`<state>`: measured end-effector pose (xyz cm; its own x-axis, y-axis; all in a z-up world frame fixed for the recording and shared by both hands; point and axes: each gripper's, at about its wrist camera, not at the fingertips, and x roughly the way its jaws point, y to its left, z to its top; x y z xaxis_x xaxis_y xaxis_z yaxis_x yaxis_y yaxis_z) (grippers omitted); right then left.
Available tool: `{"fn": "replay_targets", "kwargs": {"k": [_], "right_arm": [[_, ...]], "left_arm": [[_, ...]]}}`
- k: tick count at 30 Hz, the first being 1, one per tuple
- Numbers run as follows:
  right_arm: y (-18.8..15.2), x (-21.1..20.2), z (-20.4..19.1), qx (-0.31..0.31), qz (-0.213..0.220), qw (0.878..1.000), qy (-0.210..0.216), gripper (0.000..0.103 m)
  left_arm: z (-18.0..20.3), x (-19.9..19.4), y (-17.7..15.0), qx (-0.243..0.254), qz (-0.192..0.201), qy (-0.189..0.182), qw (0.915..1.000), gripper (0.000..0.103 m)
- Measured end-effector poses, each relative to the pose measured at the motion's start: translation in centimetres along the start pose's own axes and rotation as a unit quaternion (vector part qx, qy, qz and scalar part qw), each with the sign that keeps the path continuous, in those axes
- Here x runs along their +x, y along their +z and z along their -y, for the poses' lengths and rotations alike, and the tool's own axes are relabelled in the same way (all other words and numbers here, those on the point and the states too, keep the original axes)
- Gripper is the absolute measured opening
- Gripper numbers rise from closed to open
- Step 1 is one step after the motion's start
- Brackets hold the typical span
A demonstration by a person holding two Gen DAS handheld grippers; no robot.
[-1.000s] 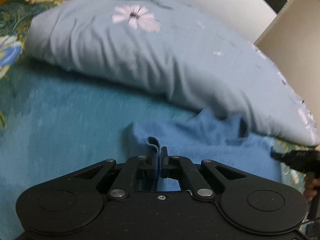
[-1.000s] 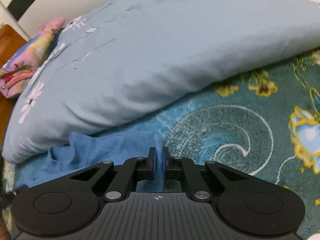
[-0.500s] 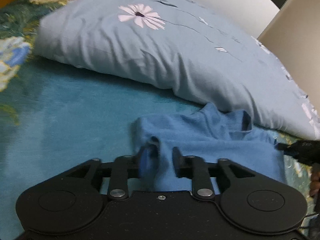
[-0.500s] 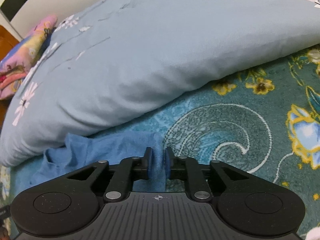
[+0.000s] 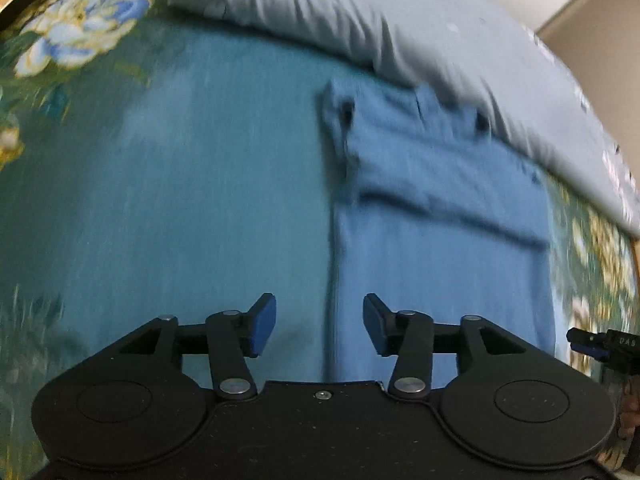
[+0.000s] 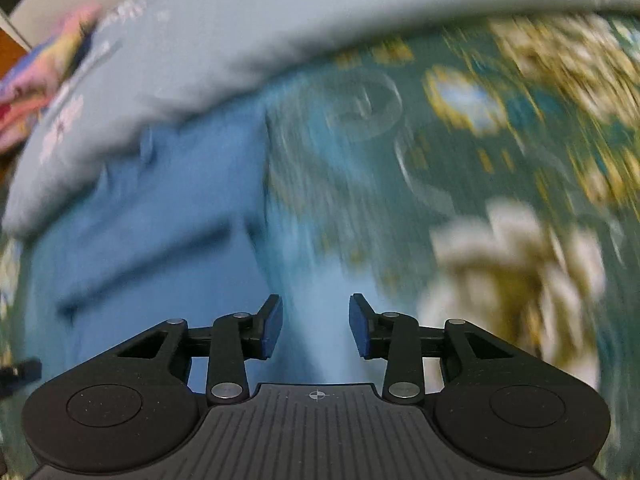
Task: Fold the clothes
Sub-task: 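Release both grippers and smooth the side-folded shirt flat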
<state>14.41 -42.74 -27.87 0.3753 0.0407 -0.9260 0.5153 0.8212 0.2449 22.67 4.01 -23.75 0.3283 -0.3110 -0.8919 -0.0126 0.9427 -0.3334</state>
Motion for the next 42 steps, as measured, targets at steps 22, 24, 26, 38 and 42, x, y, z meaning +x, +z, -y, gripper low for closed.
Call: {"fn": "replay_targets", "kwargs": {"k": [22, 24, 26, 38, 42], "right_arm": [[-12.2, -5.2, 1.5, -0.031, -0.038, 0.998, -0.028, 0.101], [-12.1, -4.5, 1.7, -0.053, -0.041, 0.997, -0.023, 0.101], [-12.0, -3.9, 1.7, -0.080, -0.046, 0.996, -0.012, 0.101], [-11.7, -1.8, 2.8, -0.141, -0.038, 0.989, 0.015, 0.100], [-11.8, -1.9, 3.1, -0.140, -0.028, 0.990, 0.016, 0.089]], "left_arm": [[3.0, -2.7, -13.3, 0.011, -0.044, -0.004, 0.9990, 0.097], [2.9, -2.3, -14.2, -0.003, -0.035, 0.000, 0.9994, 0.097], [3.0, -2.1, -14.8, -0.016, -0.025, 0.004, 0.9996, 0.097], [3.7, -0.9, -17.3, -0.016, 0.022, 0.028, 0.9992, 0.096], [4.1, -0.6, -17.4, -0.016, 0.026, 0.045, 0.9985, 0.094]]}}
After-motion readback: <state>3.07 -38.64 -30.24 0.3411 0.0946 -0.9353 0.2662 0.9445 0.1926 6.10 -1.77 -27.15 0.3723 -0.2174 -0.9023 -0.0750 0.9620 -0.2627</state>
